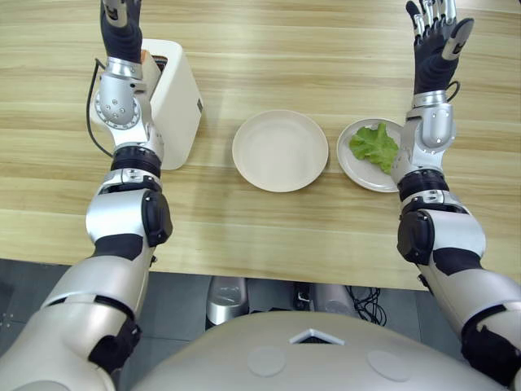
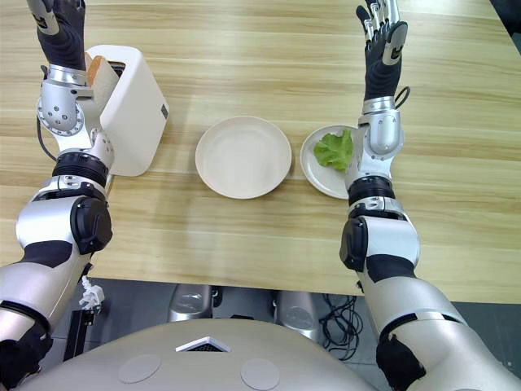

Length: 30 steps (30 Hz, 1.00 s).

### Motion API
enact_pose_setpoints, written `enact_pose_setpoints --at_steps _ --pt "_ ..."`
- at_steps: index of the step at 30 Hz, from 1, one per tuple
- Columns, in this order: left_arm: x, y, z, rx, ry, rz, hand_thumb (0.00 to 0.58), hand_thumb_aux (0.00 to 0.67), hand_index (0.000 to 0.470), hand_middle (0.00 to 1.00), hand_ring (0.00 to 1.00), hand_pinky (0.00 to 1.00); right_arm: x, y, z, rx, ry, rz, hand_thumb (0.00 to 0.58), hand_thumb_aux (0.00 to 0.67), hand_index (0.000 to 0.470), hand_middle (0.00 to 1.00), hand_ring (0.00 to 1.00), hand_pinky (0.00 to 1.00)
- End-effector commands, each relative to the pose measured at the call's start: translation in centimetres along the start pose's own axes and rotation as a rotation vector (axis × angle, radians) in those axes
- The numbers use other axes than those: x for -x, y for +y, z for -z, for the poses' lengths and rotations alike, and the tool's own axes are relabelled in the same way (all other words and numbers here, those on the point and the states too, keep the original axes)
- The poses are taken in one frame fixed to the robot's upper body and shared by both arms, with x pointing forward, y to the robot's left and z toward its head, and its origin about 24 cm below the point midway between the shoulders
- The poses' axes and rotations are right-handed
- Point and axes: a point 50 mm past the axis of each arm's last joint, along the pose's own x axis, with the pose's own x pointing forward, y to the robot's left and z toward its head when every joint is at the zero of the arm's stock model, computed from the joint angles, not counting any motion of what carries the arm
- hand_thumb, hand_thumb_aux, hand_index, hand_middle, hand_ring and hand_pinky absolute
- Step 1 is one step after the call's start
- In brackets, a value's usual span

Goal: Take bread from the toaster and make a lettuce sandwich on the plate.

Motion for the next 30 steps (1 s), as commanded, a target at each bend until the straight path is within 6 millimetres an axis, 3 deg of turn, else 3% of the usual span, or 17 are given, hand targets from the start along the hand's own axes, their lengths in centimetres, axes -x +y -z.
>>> enact_pose_setpoints --at_steps 1,15,17,21,27,30 --pt "0.4 -0.2 0.0 0.001 -0.004 0.014 0.0 0.0 0.0 0.0 0.0 0.0 0.1 -0.1 -0.1 0.011 -0.005 -0.006 0.0 0.0 0.0 0.0 0.0 0.0" --pt "0.2 -0.4 -0.1 -0.025 0.005 0.038 0.0 0.0 0.0 0.0 0.0 0.0 0.0 -0.5 -0.5 0.023 -0.022 0.003 0.0 0.0 0.0 0.0 0.0 0.0" --pt "0.4 0.4 0.0 -0.167 0.062 0.079 0.0 0.0 0.0 0.0 0.0 0.0 0.0 -0.3 -0.4 0.021 -0.019 -0.003 0.0 0.0 0.0 0.0 0.0 0.0" --pt "1.3 2.5 -0.2 -0.699 0.156 0.204 0.0 0.0 0.0 0.0 0.0 0.0 0.0 0.0 -0.2 0.015 -0.008 -0.011 0.0 0.0 0.0 0.0 0.0 0.0" --pt "2.6 6.6 -0.6 -1.094 0.278 0.219 0.0 0.0 0.0 0.0 0.0 0.0 -0.1 0.3 -0.4 0.015 -0.019 -0.023 0.0 0.0 0.0 0.0 0.0 0.0" --pt "3.4 7.5 0.0 -1.214 0.372 0.283 0.0 0.0 0.0 0.0 0.0 0.0 0.0 0.2 -0.4 0.02 -0.019 -0.021 0.0 0.0 0.0 0.0 0.0 0.0"
